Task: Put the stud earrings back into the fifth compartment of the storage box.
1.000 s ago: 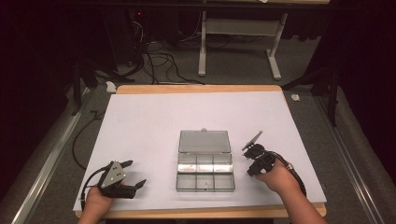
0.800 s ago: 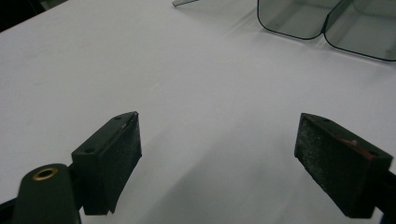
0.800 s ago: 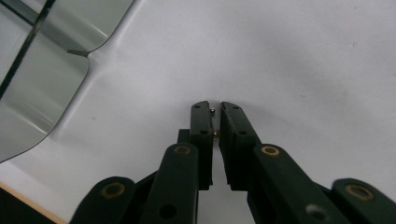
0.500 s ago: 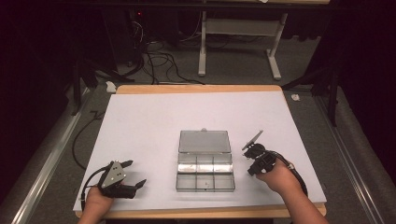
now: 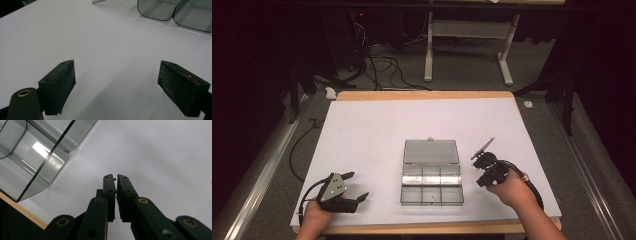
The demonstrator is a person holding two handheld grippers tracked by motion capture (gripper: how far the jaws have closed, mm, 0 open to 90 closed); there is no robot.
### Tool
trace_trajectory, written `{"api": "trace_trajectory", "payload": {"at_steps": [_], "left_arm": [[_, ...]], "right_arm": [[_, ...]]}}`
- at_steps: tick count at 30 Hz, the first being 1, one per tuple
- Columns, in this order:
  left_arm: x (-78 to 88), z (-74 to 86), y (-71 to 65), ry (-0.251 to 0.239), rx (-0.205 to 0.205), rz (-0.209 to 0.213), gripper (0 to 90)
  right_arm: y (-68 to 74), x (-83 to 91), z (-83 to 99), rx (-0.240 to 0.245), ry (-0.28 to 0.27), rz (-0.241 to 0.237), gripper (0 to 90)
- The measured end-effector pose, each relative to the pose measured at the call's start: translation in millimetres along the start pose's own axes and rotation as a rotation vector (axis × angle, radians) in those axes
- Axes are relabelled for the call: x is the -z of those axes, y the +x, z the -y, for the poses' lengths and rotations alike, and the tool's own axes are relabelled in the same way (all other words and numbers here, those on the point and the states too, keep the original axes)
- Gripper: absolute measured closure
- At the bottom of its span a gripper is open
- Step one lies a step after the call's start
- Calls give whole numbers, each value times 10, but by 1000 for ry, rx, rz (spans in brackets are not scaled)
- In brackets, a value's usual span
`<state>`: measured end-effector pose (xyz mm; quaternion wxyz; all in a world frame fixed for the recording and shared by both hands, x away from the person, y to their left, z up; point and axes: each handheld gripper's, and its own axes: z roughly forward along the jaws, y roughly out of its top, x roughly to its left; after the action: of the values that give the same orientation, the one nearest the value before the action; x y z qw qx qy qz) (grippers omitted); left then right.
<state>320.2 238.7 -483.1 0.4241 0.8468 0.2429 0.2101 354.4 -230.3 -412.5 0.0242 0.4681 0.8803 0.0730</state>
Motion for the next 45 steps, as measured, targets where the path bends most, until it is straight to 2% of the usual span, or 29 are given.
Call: {"api": "trace_trajectory", "payload": {"at_steps": [4, 8, 12, 18, 21, 24, 29, 33, 37, 45], "left_arm": [[1, 1, -5, -1, -5, 0, 153], [0, 0, -1, -1, -3, 0, 153], [-2, -2, -1, 0, -2, 3, 153], [0, 0, 19, -2, 12, 13, 153], [8, 2, 11, -9, 6, 11, 153], [3, 0, 10, -4, 0, 20, 153], [-6, -1, 39, 3, 28, 28, 153], [-15, -7, 11, 13, 4, 18, 153], [-19, -9, -19, 17, -24, 11, 153], [-11, -6, -10, 9, -19, 16, 153]], "right_arm": [[14, -7, -3, -3, 0, -5, 866], [41, -9, -10, 25, -13, -16, 866], [67, 24, 10, 17, -20, -30, 866], [78, 186, 114, -18, -15, -20, 866], [96, 247, 174, -56, -19, -19, 866], [115, 270, 240, -74, -16, -17, 866], [134, 269, 262, -62, -18, -21, 866], [133, 281, 245, -66, -26, -34, 866], [206, 341, 174, -27, -42, -31, 866], [503, 487, -86, 73, -77, -39, 865]]}}
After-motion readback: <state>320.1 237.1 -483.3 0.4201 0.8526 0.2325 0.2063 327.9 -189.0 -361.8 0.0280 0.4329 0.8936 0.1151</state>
